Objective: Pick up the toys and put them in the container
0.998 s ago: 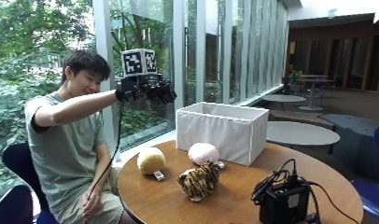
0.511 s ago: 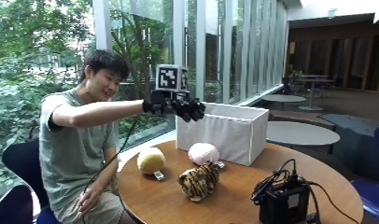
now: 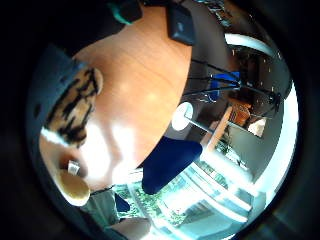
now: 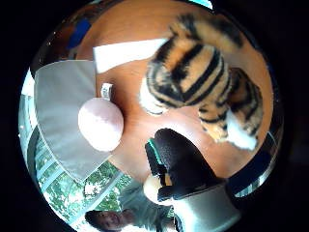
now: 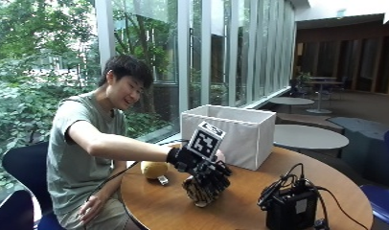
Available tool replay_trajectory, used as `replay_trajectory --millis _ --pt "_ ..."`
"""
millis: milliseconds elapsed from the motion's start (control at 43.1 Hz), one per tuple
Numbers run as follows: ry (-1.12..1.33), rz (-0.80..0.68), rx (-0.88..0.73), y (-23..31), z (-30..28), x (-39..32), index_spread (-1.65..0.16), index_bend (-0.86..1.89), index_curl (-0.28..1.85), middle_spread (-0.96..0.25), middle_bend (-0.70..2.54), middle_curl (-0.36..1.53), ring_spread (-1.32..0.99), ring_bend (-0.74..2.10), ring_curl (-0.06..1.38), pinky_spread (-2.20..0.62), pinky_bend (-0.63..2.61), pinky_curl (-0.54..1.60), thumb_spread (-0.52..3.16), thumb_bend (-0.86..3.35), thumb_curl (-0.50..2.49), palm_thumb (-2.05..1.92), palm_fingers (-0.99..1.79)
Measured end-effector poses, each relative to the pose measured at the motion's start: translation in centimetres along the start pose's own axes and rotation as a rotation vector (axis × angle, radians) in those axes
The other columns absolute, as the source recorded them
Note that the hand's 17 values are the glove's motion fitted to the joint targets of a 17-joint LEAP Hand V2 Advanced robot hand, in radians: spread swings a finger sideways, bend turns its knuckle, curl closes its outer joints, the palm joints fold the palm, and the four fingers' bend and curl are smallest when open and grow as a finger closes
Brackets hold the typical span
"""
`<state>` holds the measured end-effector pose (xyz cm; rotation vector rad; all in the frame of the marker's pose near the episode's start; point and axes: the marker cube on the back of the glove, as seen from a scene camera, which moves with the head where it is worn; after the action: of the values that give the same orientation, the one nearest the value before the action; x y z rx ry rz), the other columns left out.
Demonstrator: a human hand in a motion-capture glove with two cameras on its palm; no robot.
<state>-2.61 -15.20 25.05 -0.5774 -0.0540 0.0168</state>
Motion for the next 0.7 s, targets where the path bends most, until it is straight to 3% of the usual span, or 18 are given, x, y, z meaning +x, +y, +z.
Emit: replay_trajectory --millis 255,441,464,488,511,557,697 --pt "-0.105 -0.104 -0.012 -1.8 4.2 -0.8 -0.15 0.07 0.10 0.02 0.19 0.31 -0.03 0.51 0.21 0.00 0.89 0.35 1.19 -0.01 0.25 0.02 -0.18" --pt "-0.032 -0.057 0.163 -2.4 4.1 -1.7 -0.20 0.25 0.15 -0.13 0.38 0.37 -0.19 0.76 0.24 -0.12 0.76 0.28 1.30 0.10 0.32 0.24 0.53" --pt "-0.022 -0.053 0.183 -2.5 4.1 -1.8 -0.20 0.20 0.15 -0.13 0.28 0.34 -0.19 0.71 0.22 -0.11 0.79 0.29 1.28 0.08 0.31 0.21 0.34" --pt "-0.017 -0.050 0.203 -2.6 4.1 -1.9 -0.21 0.27 0.19 -0.16 0.44 0.41 -0.21 0.83 0.30 -0.14 0.73 0.29 1.32 0.12 0.33 0.29 0.63" --pt "-0.016 -0.047 0.222 -2.7 4.1 -2.0 -0.21 0.29 0.18 -0.17 0.43 0.39 -0.23 0.89 0.30 -0.17 0.71 0.27 1.33 0.15 0.34 0.34 0.76" --pt "-0.018 -0.041 0.246 -2.9 4.0 -2.1 -0.23 0.34 0.20 -0.19 0.39 0.39 -0.26 0.94 0.31 -0.20 0.71 0.27 1.35 0.18 0.36 0.40 0.82" --pt "-0.074 -0.038 0.201 -2.8 3.4 -2.1 -0.25 0.41 0.25 -0.24 0.67 0.51 -0.31 1.01 0.37 -0.29 0.65 0.28 1.22 0.24 0.47 0.57 1.09"
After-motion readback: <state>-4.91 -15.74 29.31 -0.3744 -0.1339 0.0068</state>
